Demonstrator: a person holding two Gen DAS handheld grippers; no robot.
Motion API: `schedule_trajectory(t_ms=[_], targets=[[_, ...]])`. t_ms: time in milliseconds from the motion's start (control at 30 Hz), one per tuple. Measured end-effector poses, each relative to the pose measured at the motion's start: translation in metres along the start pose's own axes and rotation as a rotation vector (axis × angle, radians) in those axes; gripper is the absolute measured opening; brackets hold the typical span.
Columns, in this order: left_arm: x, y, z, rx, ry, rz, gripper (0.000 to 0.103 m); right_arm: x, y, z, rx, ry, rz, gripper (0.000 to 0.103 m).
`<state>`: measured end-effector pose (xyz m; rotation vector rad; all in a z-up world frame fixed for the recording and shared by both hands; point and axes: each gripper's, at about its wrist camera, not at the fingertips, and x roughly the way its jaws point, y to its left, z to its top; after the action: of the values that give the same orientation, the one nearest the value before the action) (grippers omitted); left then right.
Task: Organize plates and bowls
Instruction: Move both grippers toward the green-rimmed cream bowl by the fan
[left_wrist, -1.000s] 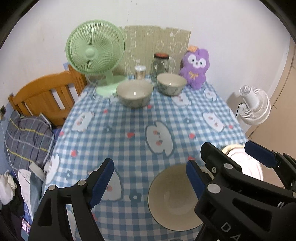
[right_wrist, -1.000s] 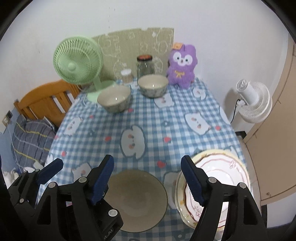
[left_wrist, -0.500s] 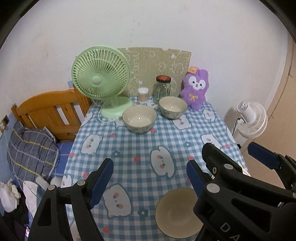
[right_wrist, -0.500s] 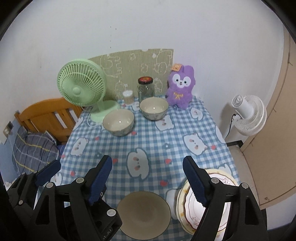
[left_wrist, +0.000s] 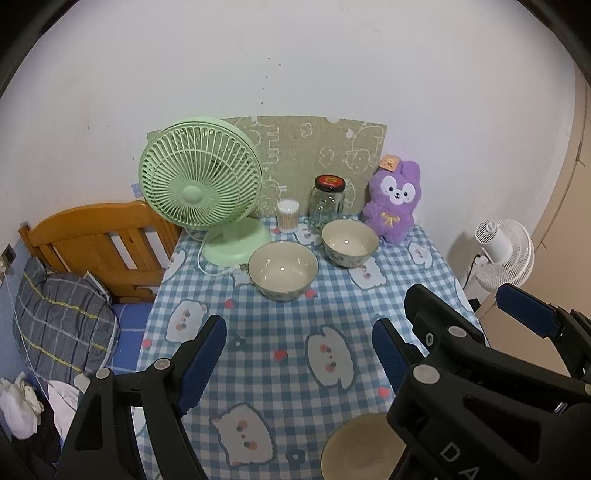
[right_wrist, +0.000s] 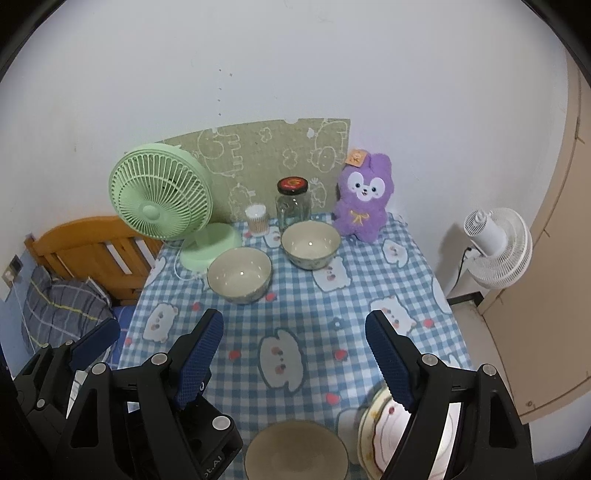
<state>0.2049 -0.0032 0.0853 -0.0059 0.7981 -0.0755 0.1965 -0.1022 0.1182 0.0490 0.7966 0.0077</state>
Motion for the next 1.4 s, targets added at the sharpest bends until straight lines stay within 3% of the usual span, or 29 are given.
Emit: schedule_trajectory(t_ms=[400,1100,1400], targets=[[0.047,0.011,0.032,-0.058,0.005,0.061,0.083,0.058,0.005,0.037,-0.064,0.016,0.069,0.082],[0.151,0.039,0.053,-0.103,0.075,0.12,0.081,0.179,0.033,0.062,-0.115,0.091,0.119,0.081],[0.204,0.05,0.049,-0.112,0.114,0.135,0.072,0.233,0.035,0.058,-0.109,0.129,0.114,0.067]])
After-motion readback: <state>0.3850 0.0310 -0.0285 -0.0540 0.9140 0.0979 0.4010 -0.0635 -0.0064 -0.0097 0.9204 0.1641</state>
